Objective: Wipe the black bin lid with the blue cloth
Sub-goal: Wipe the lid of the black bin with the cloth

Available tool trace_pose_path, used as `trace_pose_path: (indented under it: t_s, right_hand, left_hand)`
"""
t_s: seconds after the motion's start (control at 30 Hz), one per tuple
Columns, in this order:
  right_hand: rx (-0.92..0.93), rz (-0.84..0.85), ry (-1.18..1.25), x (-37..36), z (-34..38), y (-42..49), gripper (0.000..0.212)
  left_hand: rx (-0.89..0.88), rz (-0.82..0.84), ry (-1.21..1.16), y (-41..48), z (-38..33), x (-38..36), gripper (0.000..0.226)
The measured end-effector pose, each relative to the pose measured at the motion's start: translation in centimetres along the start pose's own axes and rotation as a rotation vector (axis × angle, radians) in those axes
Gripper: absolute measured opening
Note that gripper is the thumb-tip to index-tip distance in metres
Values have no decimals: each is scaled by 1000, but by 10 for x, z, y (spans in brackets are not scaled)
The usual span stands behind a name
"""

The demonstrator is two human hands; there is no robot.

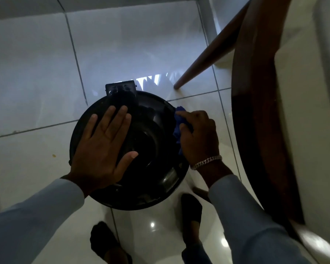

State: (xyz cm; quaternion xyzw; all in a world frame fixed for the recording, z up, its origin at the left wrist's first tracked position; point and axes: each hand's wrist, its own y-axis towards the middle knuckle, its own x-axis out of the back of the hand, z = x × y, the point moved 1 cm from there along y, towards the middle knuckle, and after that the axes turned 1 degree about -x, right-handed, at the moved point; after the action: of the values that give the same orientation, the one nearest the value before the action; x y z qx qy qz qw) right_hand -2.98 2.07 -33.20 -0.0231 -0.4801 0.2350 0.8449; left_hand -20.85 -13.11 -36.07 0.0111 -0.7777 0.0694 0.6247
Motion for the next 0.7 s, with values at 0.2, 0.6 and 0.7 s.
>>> trace_pose_path:
  t_s: [0.2, 0.6, 0.7]
  right_hand:
    - [-139, 17, 115, 12, -13, -28, 29]
    - [-167, 53, -110, 10, 8, -12, 34]
    - [-273, -7, -95, 2, 6, -43, 37]
  left_hand:
    - [-16, -120, -8, -1, -2, 0, 71]
    - [10, -68, -1, 2, 0, -3, 70]
    - [-8, -86, 20, -2, -2, -1, 67]
